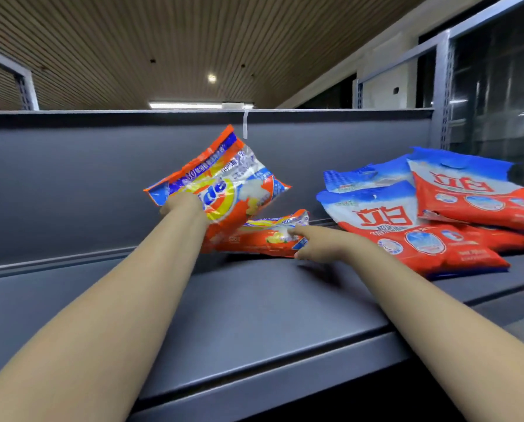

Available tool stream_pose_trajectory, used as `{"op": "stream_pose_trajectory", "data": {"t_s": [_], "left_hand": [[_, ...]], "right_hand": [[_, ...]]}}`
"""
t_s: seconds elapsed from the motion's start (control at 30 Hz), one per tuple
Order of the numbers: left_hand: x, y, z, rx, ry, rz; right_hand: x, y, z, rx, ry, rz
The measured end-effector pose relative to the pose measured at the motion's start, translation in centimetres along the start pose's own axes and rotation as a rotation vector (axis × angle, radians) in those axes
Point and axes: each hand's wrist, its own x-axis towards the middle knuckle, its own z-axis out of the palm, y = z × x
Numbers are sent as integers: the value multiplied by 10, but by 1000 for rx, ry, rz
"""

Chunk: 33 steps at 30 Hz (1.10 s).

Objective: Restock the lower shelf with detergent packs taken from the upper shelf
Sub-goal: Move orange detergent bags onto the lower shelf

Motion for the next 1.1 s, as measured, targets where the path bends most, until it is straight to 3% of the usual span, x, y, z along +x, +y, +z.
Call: {"op": "stream_pose_trajectory", "data": {"t_s": [0.07,0.1,0.23,0.3,0.43,0.63,1.1], "left_hand": [[-3,-4,13,-222,-102,-97],[-5,-7,23,-4,-110,25],[-4,-26,30,616,-207,247],[-4,-32,29,730,-236,357],[-4,-43,20,630,-318,448],[-19,-47,8,674,-277,444],[-74,-61,-57,632,-43,473]], "right_hand": [[-3,2,1,15,0,-22],[-3,3,1,23,0,-28],[-6,2,3,53,-11,-34],[-7,1,2,59,-16,-38],[-9,-1,2,58,-20,-41],[-14,-4,0,65,-14,-42],[-56,-18,9,321,199,-98]]}}
